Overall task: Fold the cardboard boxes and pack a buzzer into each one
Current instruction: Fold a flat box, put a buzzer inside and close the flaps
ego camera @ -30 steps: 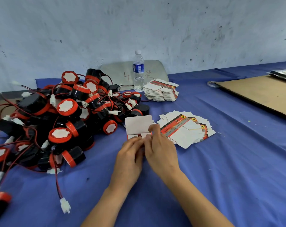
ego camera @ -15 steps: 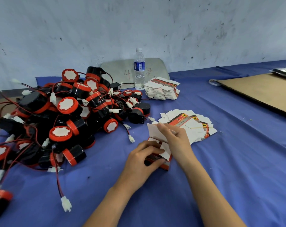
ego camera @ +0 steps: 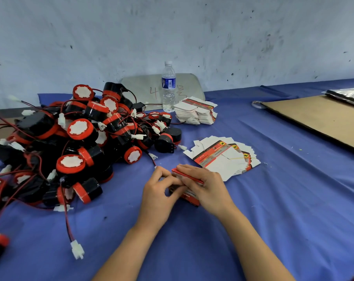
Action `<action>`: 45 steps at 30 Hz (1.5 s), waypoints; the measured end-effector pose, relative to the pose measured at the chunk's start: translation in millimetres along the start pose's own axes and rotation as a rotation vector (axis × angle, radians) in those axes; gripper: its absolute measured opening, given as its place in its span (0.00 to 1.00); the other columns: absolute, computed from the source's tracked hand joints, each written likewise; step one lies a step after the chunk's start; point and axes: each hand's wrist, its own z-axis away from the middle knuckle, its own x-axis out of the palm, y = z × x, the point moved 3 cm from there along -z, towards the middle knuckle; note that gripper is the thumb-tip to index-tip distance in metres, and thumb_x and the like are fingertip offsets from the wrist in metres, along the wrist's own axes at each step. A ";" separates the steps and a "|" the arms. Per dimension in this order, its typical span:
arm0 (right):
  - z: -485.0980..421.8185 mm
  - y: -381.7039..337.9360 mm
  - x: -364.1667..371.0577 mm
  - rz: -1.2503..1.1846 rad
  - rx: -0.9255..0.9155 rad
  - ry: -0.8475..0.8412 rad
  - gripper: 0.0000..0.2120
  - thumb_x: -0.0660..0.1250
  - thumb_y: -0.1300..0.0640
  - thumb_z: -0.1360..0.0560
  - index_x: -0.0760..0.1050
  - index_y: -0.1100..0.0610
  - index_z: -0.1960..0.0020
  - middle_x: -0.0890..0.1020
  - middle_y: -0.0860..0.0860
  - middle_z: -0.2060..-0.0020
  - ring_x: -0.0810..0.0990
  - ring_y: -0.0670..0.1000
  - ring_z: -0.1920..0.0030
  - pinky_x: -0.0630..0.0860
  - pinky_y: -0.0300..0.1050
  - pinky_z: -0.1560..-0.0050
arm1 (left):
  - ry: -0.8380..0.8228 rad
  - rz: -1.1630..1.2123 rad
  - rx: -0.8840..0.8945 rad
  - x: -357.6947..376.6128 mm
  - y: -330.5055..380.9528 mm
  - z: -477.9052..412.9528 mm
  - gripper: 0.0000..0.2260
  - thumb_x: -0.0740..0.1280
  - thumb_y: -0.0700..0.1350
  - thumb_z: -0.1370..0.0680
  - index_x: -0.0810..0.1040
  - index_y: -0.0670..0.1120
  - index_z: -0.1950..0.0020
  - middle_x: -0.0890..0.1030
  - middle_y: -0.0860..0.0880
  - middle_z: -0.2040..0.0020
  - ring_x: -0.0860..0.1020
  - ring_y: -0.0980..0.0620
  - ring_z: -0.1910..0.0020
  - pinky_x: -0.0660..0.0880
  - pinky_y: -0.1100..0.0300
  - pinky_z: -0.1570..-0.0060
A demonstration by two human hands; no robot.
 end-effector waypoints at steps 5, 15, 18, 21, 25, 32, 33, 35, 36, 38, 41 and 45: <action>2.0 -0.2 1.1 0.170 -0.008 0.005 0.13 0.66 0.55 0.21 0.79 0.45 0.39 0.78 0.38 0.39 0.72 0.40 0.34 0.58 0.39 0.29 | -0.013 0.101 -0.103 -2.6 -1.5 3.4 0.17 0.73 0.33 0.29 0.69 0.53 0.56 0.75 0.54 0.56 0.78 0.53 0.54 0.77 0.65 0.49; 4.8 4.1 7.3 0.278 -0.042 -0.015 0.14 0.66 0.52 0.22 0.78 0.48 0.36 0.74 0.37 0.37 0.68 0.44 0.30 0.61 0.36 0.30 | 0.056 0.221 -0.322 -4.2 -7.7 1.0 0.13 0.67 0.32 0.24 0.77 0.50 0.55 0.80 0.51 0.54 0.77 0.64 0.54 0.72 0.75 0.60; 3.9 3.7 6.1 0.380 -0.035 -0.065 0.16 0.63 0.48 0.20 0.75 0.45 0.34 0.70 0.34 0.34 0.61 0.45 0.26 0.56 0.45 0.27 | 0.059 0.147 -0.263 -5.9 -6.6 0.2 0.11 0.67 0.30 0.24 0.79 0.46 0.57 0.79 0.51 0.55 0.77 0.63 0.52 0.70 0.76 0.57; 6.1 3.3 6.7 0.553 -0.025 -0.097 0.19 0.59 0.41 0.21 0.71 0.40 0.31 0.67 0.34 0.31 0.51 0.45 0.23 0.47 0.50 0.25 | 0.052 0.072 -0.205 -7.5 -8.1 -0.6 0.10 0.67 0.27 0.28 0.79 0.42 0.59 0.78 0.52 0.54 0.76 0.67 0.51 0.69 0.77 0.57; 17.6 -8.3 10.9 0.810 -0.128 -0.014 0.19 0.67 0.46 0.23 0.75 0.44 0.33 0.74 0.40 0.33 0.66 0.55 0.27 0.63 0.63 0.31 | 0.016 0.050 -0.207 -6.6 -13.0 -1.6 0.12 0.67 0.25 0.29 0.76 0.43 0.61 0.78 0.51 0.52 0.76 0.67 0.52 0.69 0.78 0.57; 30.2 5.5 17.8 0.687 -0.111 -0.005 0.27 0.66 0.56 0.23 0.65 0.45 0.26 0.61 0.48 0.24 0.60 0.62 0.27 0.72 0.55 0.36 | 0.007 0.101 -0.203 -2.5 -13.6 1.1 0.17 0.67 0.26 0.29 0.78 0.49 0.58 0.79 0.51 0.52 0.77 0.66 0.53 0.73 0.75 0.59; 30.4 5.5 15.6 0.646 -0.121 0.037 0.26 0.68 0.56 0.24 0.67 0.46 0.27 0.64 0.50 0.26 0.65 0.61 0.30 0.73 0.52 0.38 | -0.020 0.108 -0.197 -2.1 -13.0 1.2 0.18 0.67 0.28 0.28 0.78 0.52 0.54 0.79 0.53 0.51 0.78 0.64 0.53 0.75 0.72 0.58; 31.7 3.3 4.9 0.422 -0.092 0.191 0.23 0.70 0.54 0.26 0.73 0.47 0.32 0.73 0.47 0.35 0.74 0.52 0.39 0.72 0.41 0.41 | -0.130 0.136 -0.166 -0.1 -10.5 2.6 0.22 0.68 0.32 0.27 0.76 0.56 0.42 0.78 0.57 0.44 0.77 0.62 0.46 0.76 0.68 0.52; 33.5 2.3 -2.1 0.252 -0.035 0.279 0.20 0.71 0.52 0.27 0.76 0.47 0.36 0.76 0.45 0.40 0.76 0.47 0.43 0.72 0.37 0.44 | -0.211 0.159 -0.133 2.1 -8.7 4.0 0.25 0.70 0.34 0.27 0.73 0.58 0.36 0.76 0.60 0.39 0.75 0.62 0.40 0.74 0.68 0.47; 33.9 4.9 -11.0 -0.092 0.129 0.355 0.12 0.68 0.49 0.29 0.79 0.47 0.46 0.81 0.45 0.49 0.79 0.43 0.49 0.74 0.36 0.50 | -0.337 0.160 -0.058 6.3 -3.9 7.2 0.31 0.74 0.41 0.28 0.68 0.60 0.31 0.70 0.63 0.31 0.69 0.63 0.33 0.69 0.68 0.39; 34.6 9.8 -16.3 -0.320 0.263 0.337 0.12 0.66 0.43 0.31 0.78 0.49 0.53 0.83 0.46 0.58 0.81 0.45 0.56 0.75 0.37 0.57 | -0.312 0.227 -0.128 8.7 1.2 7.8 0.28 0.78 0.46 0.30 0.71 0.63 0.36 0.74 0.61 0.36 0.74 0.63 0.38 0.73 0.69 0.43; 37.7 6.6 -9.4 -0.183 0.164 0.361 0.19 0.65 0.37 0.35 0.74 0.52 0.57 0.80 0.46 0.65 0.76 0.42 0.65 0.71 0.32 0.62 | -0.295 0.159 -0.184 7.2 5.9 8.6 0.21 0.77 0.55 0.36 0.76 0.59 0.45 0.76 0.56 0.49 0.76 0.63 0.49 0.72 0.71 0.51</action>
